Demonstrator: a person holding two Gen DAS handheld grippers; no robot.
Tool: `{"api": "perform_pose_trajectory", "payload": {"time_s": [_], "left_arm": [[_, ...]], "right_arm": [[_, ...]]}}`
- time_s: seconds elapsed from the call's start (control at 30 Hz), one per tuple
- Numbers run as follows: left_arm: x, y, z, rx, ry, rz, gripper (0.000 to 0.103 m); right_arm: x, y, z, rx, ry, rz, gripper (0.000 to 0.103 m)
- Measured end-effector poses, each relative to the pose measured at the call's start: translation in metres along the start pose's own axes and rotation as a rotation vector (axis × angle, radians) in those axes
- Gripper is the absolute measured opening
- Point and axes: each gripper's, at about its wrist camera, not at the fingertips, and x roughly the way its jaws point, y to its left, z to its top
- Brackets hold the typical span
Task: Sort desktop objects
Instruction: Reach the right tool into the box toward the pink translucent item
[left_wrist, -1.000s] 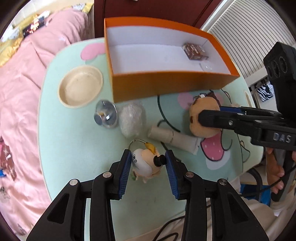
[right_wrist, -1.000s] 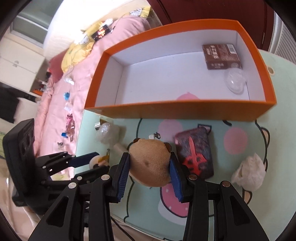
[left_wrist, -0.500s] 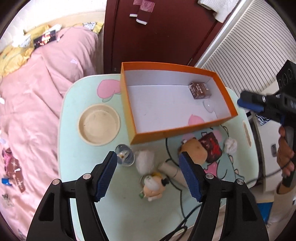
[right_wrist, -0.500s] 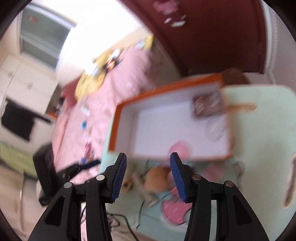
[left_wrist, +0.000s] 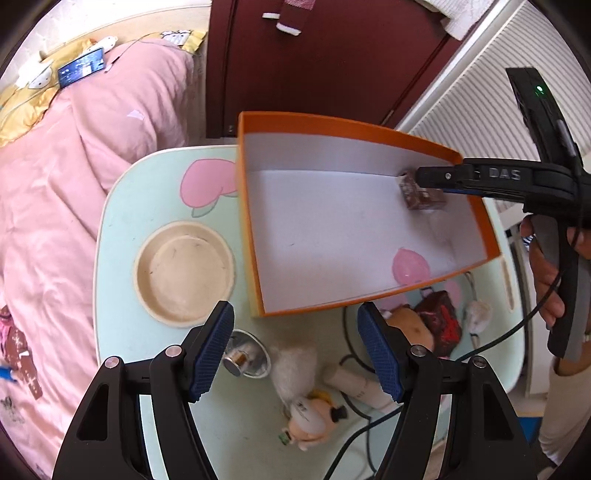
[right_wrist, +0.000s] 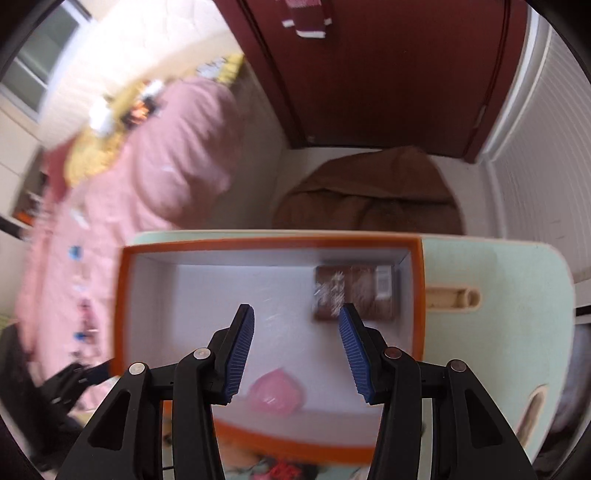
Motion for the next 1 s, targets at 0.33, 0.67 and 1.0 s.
{"api": "perform_pose_trajectory", "payload": {"time_s": [0.33,0.67,1.0], "left_arm": [[-0.028,0.013,-0.01,-0.033,-0.051,-0.054,0.07],[-0.041,0.028,-0.02,-0.081,-0.067,-0.049,0.07],[-0.049,0.031,-0.03,-0.085,-0.075,-0.056,0.07]], "right_arm": [[0.013,0.012,0.005,0.047,0.158,0.377,0.049],[0.018,0.021,0.008,-0.073,0.1,-0.347,0.049],[0.012,0.028,0.006,-0.053,0.153,0.121,0.06]]}}
